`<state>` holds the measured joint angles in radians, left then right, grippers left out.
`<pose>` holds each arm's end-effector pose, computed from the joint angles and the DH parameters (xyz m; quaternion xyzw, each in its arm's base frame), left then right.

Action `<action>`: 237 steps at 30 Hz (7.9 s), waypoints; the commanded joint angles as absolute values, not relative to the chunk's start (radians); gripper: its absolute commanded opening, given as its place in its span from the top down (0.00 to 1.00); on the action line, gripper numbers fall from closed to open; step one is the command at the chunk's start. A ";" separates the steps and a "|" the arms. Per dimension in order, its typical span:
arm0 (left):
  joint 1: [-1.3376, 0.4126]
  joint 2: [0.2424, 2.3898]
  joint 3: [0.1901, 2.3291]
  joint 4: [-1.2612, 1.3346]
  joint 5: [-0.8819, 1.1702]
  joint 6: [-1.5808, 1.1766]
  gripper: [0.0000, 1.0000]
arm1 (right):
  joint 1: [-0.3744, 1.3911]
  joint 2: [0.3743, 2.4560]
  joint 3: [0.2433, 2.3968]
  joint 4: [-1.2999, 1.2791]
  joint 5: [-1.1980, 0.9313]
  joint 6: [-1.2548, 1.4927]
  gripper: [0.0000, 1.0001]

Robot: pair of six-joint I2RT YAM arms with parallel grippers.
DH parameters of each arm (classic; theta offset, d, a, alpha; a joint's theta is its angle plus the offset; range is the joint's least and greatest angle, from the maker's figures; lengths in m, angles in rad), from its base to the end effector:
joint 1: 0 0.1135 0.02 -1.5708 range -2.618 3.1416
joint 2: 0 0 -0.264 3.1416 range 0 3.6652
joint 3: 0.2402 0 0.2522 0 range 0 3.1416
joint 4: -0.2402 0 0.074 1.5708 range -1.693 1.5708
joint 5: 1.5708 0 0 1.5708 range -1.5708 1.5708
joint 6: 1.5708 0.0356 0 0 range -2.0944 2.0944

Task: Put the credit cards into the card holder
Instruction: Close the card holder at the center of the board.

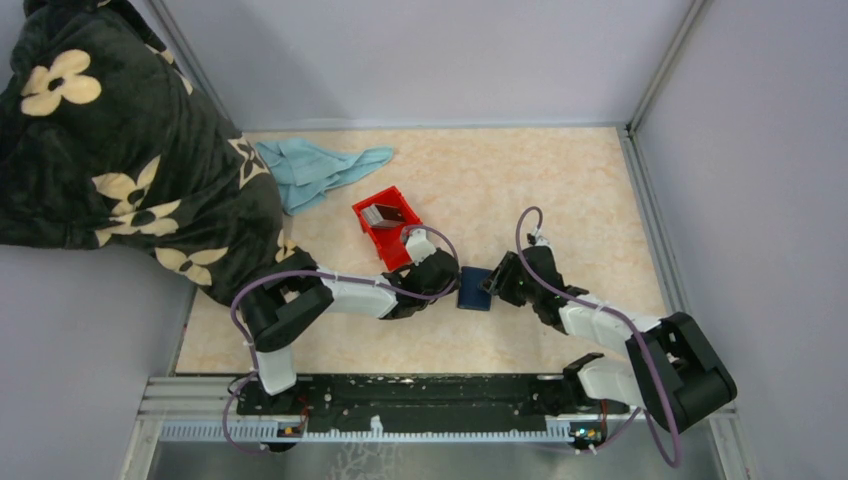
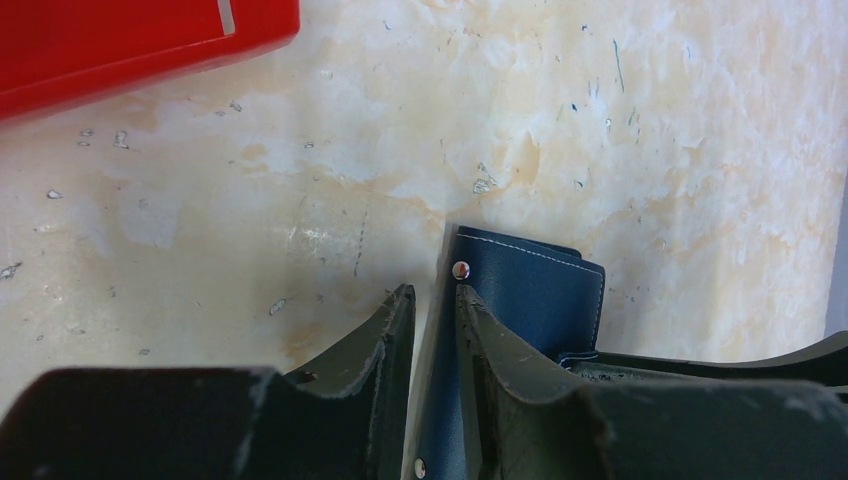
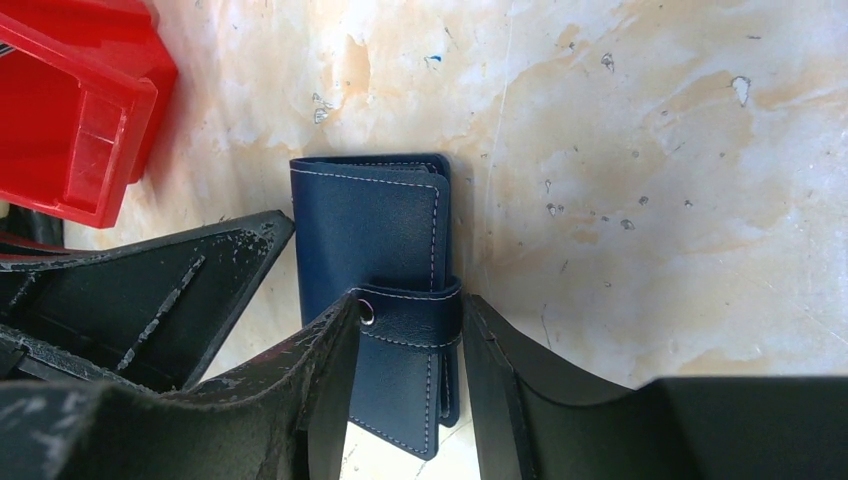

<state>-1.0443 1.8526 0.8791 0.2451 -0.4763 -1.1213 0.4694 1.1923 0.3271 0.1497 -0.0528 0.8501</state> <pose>0.1948 -0.3027 0.1280 -0.1305 0.8825 -0.2500 0.3764 0.1861 0.0965 0.1394 0.1614 0.8953 0.2731 0.3129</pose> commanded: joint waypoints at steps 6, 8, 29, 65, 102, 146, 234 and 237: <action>-1.043 1.950 0.815 0.040 -0.400 -1.096 0.69 | 0.482 1.208 0.309 0.115 -0.033 0.841 0.58; -1.043 1.949 0.815 0.039 -0.401 -1.096 0.69 | 0.484 1.202 0.306 0.113 -0.034 0.839 0.59; -1.043 1.949 0.821 0.030 -0.407 -1.100 0.69 | 0.493 1.166 0.265 0.144 -0.063 0.848 0.60; -1.097 1.853 0.775 0.173 -0.387 -0.993 0.67 | 0.493 1.157 0.271 0.178 -0.017 0.916 0.55; -1.146 1.802 0.744 0.285 -0.452 -0.983 0.66 | 0.493 1.014 0.221 0.148 0.015 0.935 0.55; -1.149 1.828 0.764 0.270 -0.450 -0.959 0.67 | 0.465 1.096 0.239 0.151 0.016 0.944 0.59; -1.179 1.821 0.697 0.326 -0.353 -1.028 0.70 | 0.629 1.011 0.579 -0.449 0.280 0.743 0.54; -1.195 1.807 0.657 0.385 -0.336 -1.026 0.70 | 0.682 1.076 0.628 -0.469 0.315 0.742 0.54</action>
<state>-1.1675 1.7924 0.7391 0.4194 -0.4301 -1.0531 0.6216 1.0142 0.5476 -0.4316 0.2375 0.7631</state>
